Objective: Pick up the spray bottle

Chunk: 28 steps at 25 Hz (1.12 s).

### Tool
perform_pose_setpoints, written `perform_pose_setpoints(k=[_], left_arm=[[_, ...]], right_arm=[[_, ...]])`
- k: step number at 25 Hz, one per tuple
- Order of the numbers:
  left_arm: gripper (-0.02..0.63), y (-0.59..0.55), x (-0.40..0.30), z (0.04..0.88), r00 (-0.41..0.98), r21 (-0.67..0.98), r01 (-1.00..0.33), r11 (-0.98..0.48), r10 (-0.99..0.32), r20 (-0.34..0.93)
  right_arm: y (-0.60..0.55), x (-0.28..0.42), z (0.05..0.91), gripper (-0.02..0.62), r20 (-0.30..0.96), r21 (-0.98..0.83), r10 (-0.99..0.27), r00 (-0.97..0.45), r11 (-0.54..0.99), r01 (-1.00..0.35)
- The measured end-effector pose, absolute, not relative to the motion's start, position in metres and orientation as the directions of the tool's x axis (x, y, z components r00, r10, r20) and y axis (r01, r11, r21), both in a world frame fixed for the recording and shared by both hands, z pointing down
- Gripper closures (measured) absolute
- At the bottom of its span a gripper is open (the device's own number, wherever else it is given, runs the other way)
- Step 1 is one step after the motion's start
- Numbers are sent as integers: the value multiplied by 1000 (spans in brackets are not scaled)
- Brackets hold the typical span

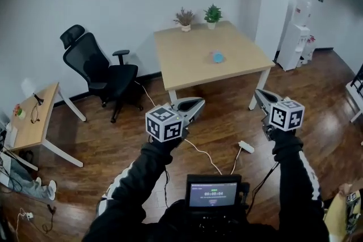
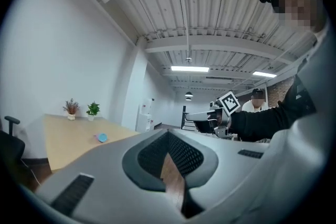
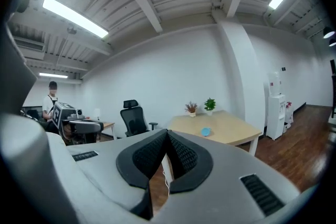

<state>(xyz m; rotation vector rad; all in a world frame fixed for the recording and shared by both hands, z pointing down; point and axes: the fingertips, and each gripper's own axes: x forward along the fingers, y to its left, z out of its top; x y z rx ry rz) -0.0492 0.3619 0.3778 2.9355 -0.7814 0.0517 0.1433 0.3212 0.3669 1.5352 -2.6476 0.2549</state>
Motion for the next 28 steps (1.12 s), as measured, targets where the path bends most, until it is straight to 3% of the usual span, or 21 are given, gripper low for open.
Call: perform_pose_setpoints(k=[5, 15, 21, 28], left_arm=[[606, 211, -104, 371, 865, 112, -502, -857, -499, 56], [604, -87, -86, 354, 850, 90, -527, -845, -525, 41], [606, -270, -103, 339, 779, 36, -626, -779, -621, 86], [606, -474, -121, 365, 829, 120, -559, -821, -550, 102]], right_arm=[[178, 95, 358, 591, 160, -91, -866, -475, 466, -880], [-130, 100, 344, 591, 153, -194, -838, -524, 495, -847], [-315, 80, 346, 591, 263, -185, -768, -583, 553, -812], [-518, 53, 378, 558, 363, -156, -766, -531, 512, -845]])
